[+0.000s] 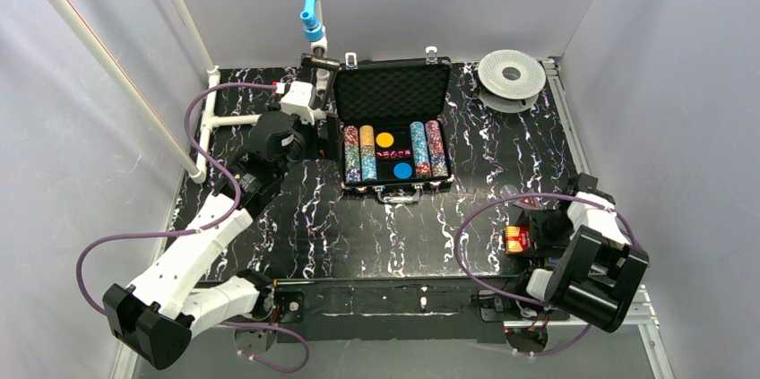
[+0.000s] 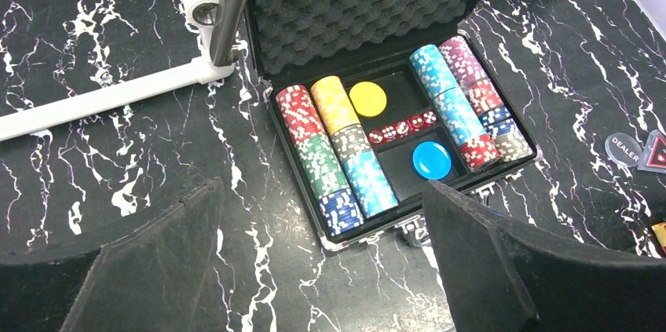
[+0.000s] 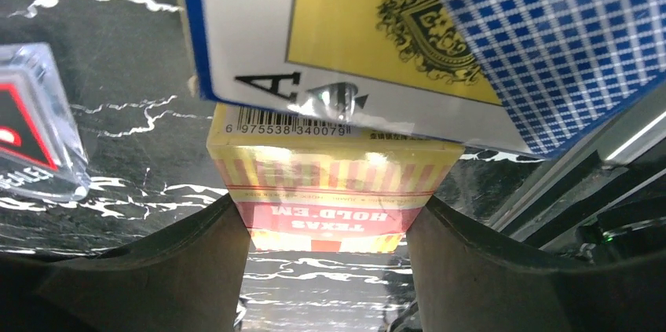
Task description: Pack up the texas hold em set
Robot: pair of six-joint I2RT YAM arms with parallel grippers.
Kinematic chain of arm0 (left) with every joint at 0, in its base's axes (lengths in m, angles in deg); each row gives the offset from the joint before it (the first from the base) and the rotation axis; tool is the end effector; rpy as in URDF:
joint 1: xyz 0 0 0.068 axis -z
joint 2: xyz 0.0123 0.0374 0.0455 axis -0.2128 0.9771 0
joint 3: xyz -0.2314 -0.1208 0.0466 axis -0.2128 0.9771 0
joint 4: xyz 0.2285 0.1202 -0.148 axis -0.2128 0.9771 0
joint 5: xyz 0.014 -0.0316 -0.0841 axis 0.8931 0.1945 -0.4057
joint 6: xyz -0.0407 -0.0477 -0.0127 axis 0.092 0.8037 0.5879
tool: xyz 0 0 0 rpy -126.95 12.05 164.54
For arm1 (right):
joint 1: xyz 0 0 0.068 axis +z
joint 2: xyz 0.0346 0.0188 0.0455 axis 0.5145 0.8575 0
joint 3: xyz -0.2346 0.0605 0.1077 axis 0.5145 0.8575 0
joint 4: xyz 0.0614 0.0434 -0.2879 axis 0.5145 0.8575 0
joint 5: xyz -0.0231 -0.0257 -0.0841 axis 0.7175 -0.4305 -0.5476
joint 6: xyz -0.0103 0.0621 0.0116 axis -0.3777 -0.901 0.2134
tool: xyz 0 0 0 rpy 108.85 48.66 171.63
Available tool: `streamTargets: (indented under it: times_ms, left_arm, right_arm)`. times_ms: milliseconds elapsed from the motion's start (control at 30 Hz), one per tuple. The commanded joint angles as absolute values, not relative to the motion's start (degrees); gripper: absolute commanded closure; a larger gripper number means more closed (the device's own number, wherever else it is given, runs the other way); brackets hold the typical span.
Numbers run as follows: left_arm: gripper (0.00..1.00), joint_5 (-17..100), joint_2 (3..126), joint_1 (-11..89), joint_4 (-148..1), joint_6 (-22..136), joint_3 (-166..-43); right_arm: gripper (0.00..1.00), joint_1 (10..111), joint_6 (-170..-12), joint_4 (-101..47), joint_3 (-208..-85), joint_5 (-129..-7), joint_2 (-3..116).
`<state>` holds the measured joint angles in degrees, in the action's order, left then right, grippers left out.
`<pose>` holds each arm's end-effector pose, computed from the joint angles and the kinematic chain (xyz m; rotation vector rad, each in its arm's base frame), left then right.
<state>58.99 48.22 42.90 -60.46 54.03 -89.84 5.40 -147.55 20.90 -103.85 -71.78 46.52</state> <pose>0.2550 -0.1418 0.3617 0.2229 1.7752 -0.3584 0.1854 -0.0854 0.1030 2.1710 2.2206 0.1165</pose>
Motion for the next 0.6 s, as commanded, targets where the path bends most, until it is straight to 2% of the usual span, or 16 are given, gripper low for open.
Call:
streamTargets:
  times_ms: [0, 333, 467, 567]
  left_arm:
    - [0.00, 59.2, 46.8, 43.2, -60.2, 53.6, -91.7]
    - [0.00, 58.7, 47.8, 43.1, -60.1, 53.8, -91.8]
    - [0.01, 58.6, 48.1, 43.1, -60.2, 54.2, -91.6]
    - [0.01, 58.6, 48.3, 43.1, -60.1, 54.2, -91.7]
  right_arm:
    - [0.99, 7.2, -143.6, 20.6, -103.3, -74.9, 40.9]
    - [0.99, 20.5, -135.6, 16.9, -107.4, -84.7, 24.1]
    - [0.99, 26.6, -129.3, 14.3, -110.7, -84.9, 24.8]
    - [0.99, 33.2, -124.4, 13.7, -114.6, -86.1, 29.8]
